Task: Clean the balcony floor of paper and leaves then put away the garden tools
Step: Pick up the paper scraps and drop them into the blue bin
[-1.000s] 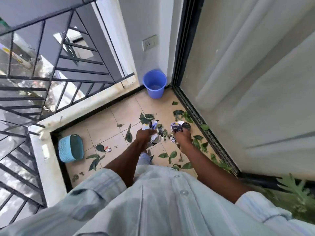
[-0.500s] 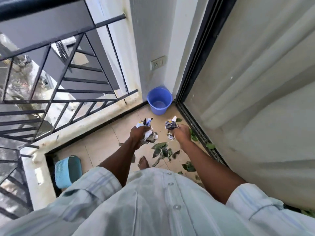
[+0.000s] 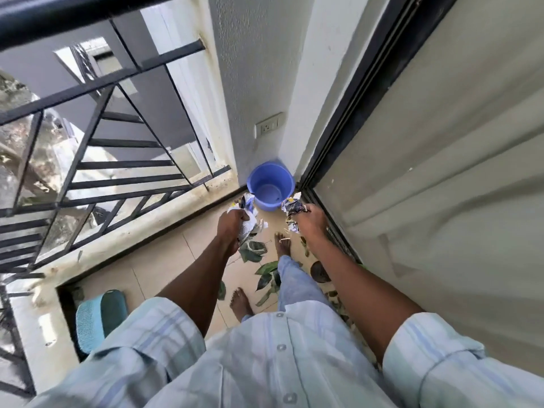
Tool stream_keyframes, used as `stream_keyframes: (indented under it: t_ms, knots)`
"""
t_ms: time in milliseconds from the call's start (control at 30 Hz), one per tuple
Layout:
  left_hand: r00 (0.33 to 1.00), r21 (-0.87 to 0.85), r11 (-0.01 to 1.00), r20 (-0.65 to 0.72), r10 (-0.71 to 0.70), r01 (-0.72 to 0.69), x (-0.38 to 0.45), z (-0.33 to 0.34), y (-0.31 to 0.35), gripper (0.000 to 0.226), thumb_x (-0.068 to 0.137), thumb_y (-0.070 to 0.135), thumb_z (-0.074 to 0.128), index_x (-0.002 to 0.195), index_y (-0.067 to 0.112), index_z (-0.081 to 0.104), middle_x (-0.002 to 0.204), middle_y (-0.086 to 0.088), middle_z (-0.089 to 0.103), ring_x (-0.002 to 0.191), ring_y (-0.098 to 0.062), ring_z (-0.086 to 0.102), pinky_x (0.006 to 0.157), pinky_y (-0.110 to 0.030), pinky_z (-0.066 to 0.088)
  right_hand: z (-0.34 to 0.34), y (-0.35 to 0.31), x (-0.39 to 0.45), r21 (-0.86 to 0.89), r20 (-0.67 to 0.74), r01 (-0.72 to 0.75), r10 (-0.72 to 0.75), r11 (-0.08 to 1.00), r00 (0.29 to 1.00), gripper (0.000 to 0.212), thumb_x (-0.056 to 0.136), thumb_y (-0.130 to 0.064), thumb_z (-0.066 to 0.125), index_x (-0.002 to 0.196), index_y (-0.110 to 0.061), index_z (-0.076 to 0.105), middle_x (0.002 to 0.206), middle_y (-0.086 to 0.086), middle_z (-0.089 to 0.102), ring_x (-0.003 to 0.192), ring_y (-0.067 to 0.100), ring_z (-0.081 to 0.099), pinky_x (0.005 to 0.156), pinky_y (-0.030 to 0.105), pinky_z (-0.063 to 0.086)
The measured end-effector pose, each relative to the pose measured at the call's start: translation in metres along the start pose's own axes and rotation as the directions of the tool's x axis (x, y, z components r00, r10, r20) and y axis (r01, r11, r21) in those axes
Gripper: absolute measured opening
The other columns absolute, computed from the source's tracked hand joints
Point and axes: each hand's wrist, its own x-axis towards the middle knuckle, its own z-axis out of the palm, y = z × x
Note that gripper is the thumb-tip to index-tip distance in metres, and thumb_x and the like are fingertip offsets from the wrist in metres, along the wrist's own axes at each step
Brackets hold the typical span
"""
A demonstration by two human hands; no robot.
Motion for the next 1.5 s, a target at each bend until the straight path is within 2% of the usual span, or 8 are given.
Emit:
stream_keyframes:
  t_ms: [167, 267, 533, 600, 667, 767, 1033, 1500]
  knots:
    - [0.981, -0.007, 0.997, -0.179, -0.079, 0.079, 0.068, 0.03, 0.023, 0.041, 0.057, 0.009, 0.073, 0.096, 0.001, 0.066, 0.09, -0.022, 0.068, 0.08, -0.037, 0.067, 0.081, -0.06, 0.053, 0.011, -0.039, 0.073, 0.015, 0.09, -0.024, 0.023, 1.0, 0.996, 0.024, 0.079, -0.02, 0.068, 0.102, -0.014, 0.069, 0.092, 0.008, 0.07, 0.073, 0.022, 0.063, 0.057, 0.024, 0.041]
    - [0.964, 0.072, 0.997, -0.265, -0.01, 0.03, 0.077, 0.069, 0.062, 0.025, 0.065, 0.006, 0.072, 0.089, 0.005, 0.066, 0.08, -0.015, 0.069, 0.069, -0.027, 0.064, 0.062, -0.033, 0.051, 0.025, -0.051, 0.126, 0.013, 0.126, -0.062, 0.059, 0.998, 0.99, 0.027, 0.07, -0.03, 0.072, 0.093, -0.016, 0.071, 0.083, 0.005, 0.071, 0.073, 0.024, 0.065, 0.064, 0.03, 0.051]
    - [0.94, 0.097, 0.995, -0.341, 0.012, 0.022, 0.202, 0.101, 0.068, 0.02, 0.078, -0.003, 0.063, 0.069, 0.015, 0.059, 0.054, 0.004, 0.062, 0.046, -0.013, 0.055, 0.046, -0.022, 0.043, 0.103, -0.025, 0.284, 0.046, 0.156, -0.126, 0.117, 0.991, 0.981, 0.046, 0.049, -0.038, 0.073, 0.088, -0.016, 0.063, 0.075, 0.0, 0.071, 0.069, 0.023, 0.069, 0.061, 0.05, 0.058]
    - [0.926, 0.093, 0.993, -0.377, -0.027, 0.067, 0.235, 0.097, 0.062, 0.02, 0.069, 0.018, 0.075, 0.084, 0.013, 0.064, 0.072, -0.002, 0.071, 0.058, -0.016, 0.063, 0.056, -0.027, 0.049, 0.118, -0.029, 0.301, -0.006, 0.189, -0.078, 0.078, 0.997, 0.979, 0.037, 0.054, -0.036, 0.075, 0.081, -0.014, 0.065, 0.069, -0.003, 0.067, 0.066, 0.021, 0.067, 0.061, 0.046, 0.058]
    - [0.93, 0.105, 0.985, -0.357, -0.09, 0.135, 0.26, 0.095, 0.057, 0.071, 0.061, 0.037, 0.084, 0.119, 0.007, 0.058, 0.107, -0.013, 0.07, 0.079, -0.023, 0.066, 0.061, -0.027, 0.052, 0.131, -0.027, 0.318, -0.058, 0.239, -0.069, 0.081, 0.996, 0.968, 0.03, 0.058, -0.035, 0.074, 0.078, -0.017, 0.063, 0.069, -0.005, 0.062, 0.067, 0.019, 0.061, 0.062, 0.034, 0.052]
    - [0.923, 0.066, 0.982, -0.358, -0.144, 0.179, 0.279, 0.095, 0.052, 0.081, 0.079, 0.037, 0.079, 0.142, 0.007, 0.037, 0.13, -0.004, 0.054, 0.106, -0.022, 0.058, 0.084, -0.034, 0.049, 0.148, -0.002, 0.347, -0.089, 0.256, -0.097, 0.117, 0.991, 0.96, 0.06, 0.05, -0.042, 0.069, 0.102, -0.012, 0.065, 0.091, 0.006, 0.07, 0.08, 0.023, 0.067, 0.07, 0.036, 0.053]
    - [0.923, 0.332, 0.914, -0.373, -0.099, 0.233, 0.216, 0.096, 0.06, 0.075, 0.087, 0.025, 0.069, 0.149, 0.006, 0.031, 0.145, -0.016, 0.046, 0.126, -0.029, 0.05, 0.092, -0.031, 0.041, 0.096, -0.049, 0.28, -0.25, 0.346, -0.029, 0.118, 0.968, 0.931, 0.011, 0.078, -0.012, 0.07, 0.088, -0.014, 0.066, 0.088, 0.007, 0.062, 0.085, 0.018, 0.055, 0.072, 0.031, 0.044]
    - [0.94, 0.638, 0.755, -0.329, 0.093, 0.149, 0.035, 0.061, 0.059, 0.049, 0.089, 0.018, 0.059, 0.135, 0.007, 0.051, 0.131, -0.014, 0.059, 0.12, -0.03, 0.055, 0.096, -0.03, 0.042, 0.061, -0.081, 0.1, -0.435, 0.519, 0.354, -0.091, 0.828, 0.85, 0.016, 0.088, -0.001, 0.05, 0.083, 0.006, 0.063, 0.099, 0.027, 0.065, 0.093, 0.037, 0.059, 0.067, 0.032, 0.035]
